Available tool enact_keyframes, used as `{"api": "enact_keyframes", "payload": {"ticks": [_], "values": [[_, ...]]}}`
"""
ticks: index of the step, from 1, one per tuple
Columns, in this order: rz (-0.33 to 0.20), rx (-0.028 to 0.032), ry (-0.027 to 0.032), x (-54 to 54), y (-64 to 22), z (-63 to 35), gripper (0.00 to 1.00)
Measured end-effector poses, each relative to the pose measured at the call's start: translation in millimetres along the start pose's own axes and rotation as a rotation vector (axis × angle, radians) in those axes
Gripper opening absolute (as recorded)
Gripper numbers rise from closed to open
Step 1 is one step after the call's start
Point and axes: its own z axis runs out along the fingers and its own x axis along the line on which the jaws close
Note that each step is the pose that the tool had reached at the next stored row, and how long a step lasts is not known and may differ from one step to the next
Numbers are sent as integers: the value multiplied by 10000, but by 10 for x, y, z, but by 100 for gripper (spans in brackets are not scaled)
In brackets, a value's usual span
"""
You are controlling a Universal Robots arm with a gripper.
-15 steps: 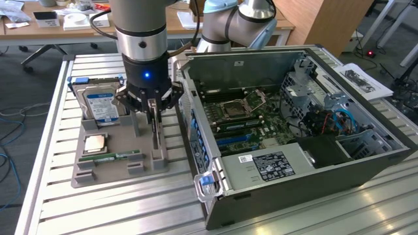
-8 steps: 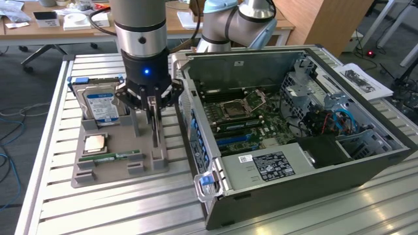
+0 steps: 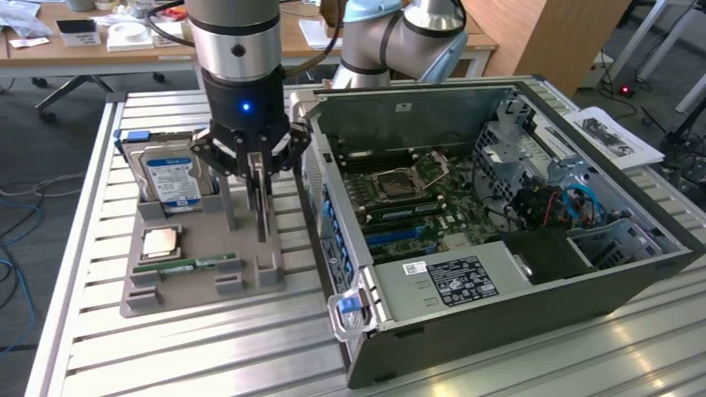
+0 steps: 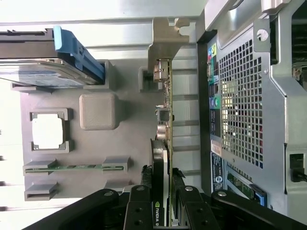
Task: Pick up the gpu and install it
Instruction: 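Pick up the gpu and move the gpu toward the slot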
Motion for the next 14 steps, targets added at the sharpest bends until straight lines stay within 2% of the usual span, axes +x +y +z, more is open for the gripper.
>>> {"api": "enact_keyframes", "payload": {"ticks": [9,14], "values": [[0,0,0,-5,8,-230,27],[0,0,0,-7,11,-322,27]]}}
